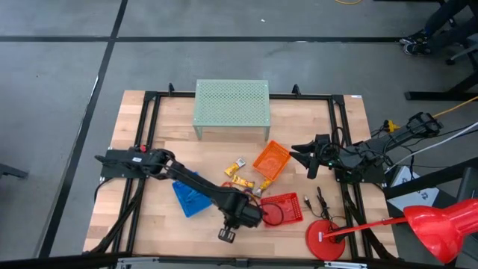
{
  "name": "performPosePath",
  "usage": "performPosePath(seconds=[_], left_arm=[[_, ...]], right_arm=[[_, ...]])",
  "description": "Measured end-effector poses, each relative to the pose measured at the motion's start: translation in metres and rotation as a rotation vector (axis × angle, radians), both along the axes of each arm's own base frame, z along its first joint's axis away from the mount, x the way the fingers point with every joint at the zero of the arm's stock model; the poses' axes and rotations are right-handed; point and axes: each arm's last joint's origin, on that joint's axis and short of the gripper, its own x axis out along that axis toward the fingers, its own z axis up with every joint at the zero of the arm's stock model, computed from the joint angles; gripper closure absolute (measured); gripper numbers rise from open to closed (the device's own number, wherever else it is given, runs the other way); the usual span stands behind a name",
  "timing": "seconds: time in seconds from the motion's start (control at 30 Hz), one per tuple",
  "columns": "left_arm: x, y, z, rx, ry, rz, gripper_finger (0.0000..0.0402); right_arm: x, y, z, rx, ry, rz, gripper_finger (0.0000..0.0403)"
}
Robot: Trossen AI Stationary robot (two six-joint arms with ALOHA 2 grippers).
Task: Pick & Place Office Desk Supplies
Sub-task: Put the blue rubberband into the blue bin
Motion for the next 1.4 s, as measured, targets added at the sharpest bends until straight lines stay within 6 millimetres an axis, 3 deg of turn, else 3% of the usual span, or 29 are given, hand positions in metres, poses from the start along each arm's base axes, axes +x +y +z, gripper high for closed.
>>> performPosePath(seconds=[0.2,0.4,0.67,0.83,0.97,1.13,1.4], left_arm=[[0.006,0.017,0.049,-0.094,-0.159,0.170,0.0398],[0.007,0.045,0.086,-0.061,-0.291,0.336,0.0399],[-0.002,0.058,0.101,-0.037,-0.270,0.474,0.0399],[-0.014,0.050,0.103,-0.020,-0.209,0.540,0.0400],[-0.022,0.043,0.105,-0.068,-0.274,0.614,0.0400],[-0.053,0.047,0.098,-0.138,-0.379,0.781,0.0400],[-0.157,0.067,0.069,-0.370,-0.574,1.117,0.0400]], right_arm=[[0.000,0.000,0.000,0.001,-0.003,0.000,0.0224],[0.000,0.000,0.000,0.001,-0.002,0.000,0.0224],[0.000,0.000,0.000,0.002,0.000,0.008,0.0224],[0.000,0.000,0.000,-0.002,0.002,0.007,0.0224],[0.000,0.000,0.000,-0.005,0.001,-0.004,0.0224],[0.000,-0.001,0.000,-0.006,-0.001,-0.018,0.0224],[0.000,0.000,0.000,-0.003,-0.002,-0.019,0.0225]])
